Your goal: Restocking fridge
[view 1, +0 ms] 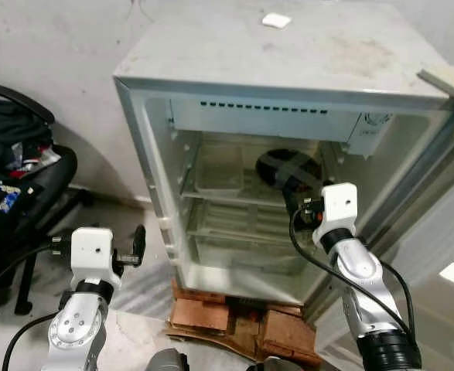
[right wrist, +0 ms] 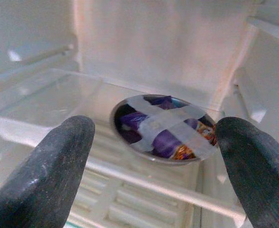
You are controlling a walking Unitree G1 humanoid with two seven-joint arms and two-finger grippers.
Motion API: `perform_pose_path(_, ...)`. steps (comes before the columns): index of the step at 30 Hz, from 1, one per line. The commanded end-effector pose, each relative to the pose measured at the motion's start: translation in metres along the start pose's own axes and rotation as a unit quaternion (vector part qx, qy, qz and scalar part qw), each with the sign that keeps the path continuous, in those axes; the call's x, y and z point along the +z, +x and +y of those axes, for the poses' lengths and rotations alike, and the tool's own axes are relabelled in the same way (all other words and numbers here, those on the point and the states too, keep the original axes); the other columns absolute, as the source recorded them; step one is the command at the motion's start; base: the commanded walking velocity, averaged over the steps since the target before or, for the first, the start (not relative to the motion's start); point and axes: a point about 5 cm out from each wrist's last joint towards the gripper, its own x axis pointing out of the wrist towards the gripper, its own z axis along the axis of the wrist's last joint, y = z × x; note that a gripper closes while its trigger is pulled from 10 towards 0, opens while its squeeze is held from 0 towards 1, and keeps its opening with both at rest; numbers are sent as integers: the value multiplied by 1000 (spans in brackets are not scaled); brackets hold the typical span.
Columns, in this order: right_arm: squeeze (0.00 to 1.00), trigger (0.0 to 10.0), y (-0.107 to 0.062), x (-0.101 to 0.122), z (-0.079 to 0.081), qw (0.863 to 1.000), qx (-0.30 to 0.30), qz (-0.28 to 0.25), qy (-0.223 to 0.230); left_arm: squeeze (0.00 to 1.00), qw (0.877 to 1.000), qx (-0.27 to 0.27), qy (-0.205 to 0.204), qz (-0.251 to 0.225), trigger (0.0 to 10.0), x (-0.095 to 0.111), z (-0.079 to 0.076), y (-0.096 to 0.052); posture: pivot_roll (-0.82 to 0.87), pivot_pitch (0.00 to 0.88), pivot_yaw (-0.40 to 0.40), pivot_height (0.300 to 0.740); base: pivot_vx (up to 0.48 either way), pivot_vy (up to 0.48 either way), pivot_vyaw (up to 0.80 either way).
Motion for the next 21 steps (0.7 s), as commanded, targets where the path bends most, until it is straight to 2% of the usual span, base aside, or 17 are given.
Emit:
perform_pose_path(1, 0, 10000, -1, 3, 0, 1000, 4, -2, 3, 0, 1000, -1, 1, 6, 10000, -4, 1, -2, 18, 0, 4, 740, -368, 0, 0)
perform_pose_path(15, 0, 10000, -3, -3, -1, 1000, 26, 13, 0, 0, 1000, -9, 4, 9, 10000, -8, 0, -3, 18, 0, 11, 740, -316, 0, 0)
perform_pose_path(21, 0, 10000, -8, -8, 1, 997, 63, 35, 6, 0, 1000, -13, 6, 16, 10000, -10, 1, -1, 8, 0, 35, 740, -276, 0, 0)
